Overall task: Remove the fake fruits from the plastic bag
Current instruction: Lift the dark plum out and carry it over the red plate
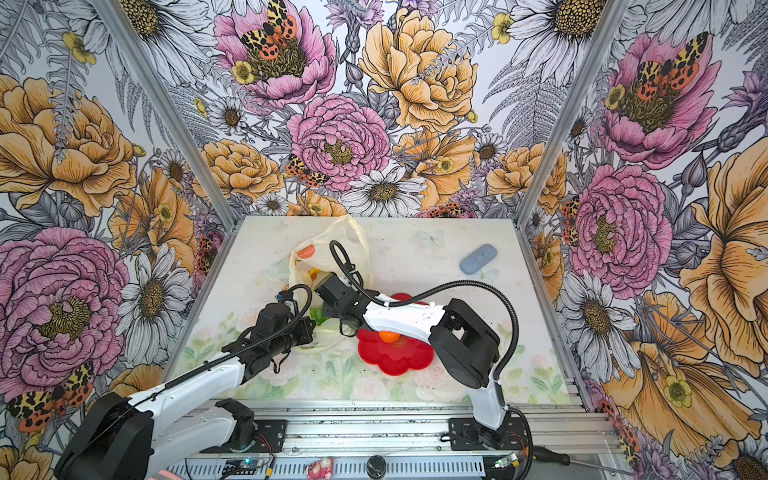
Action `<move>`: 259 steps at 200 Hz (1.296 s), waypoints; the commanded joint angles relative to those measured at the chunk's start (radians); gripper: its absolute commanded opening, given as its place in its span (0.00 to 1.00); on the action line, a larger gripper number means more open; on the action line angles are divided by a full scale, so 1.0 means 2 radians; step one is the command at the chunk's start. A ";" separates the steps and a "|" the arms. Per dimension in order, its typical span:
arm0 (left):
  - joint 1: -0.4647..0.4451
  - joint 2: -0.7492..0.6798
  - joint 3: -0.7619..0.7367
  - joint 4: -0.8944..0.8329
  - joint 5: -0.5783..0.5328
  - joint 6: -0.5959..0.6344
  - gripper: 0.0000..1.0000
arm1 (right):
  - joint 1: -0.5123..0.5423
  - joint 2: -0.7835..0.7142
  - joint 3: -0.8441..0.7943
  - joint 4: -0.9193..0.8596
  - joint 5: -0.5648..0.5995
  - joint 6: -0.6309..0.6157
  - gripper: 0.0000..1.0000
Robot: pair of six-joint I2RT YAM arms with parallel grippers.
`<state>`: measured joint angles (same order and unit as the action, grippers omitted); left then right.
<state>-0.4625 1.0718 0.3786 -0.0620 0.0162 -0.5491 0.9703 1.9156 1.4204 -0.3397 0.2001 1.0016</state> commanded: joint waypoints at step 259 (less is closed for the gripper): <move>-0.003 0.001 0.010 0.000 -0.021 0.009 0.00 | -0.059 -0.246 -0.118 -0.432 -0.152 -0.279 0.00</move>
<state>-0.4625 1.0718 0.3786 -0.0624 0.0021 -0.5488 0.8577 1.4033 1.2049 -1.1873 -0.0566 0.4686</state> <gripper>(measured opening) 0.047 0.088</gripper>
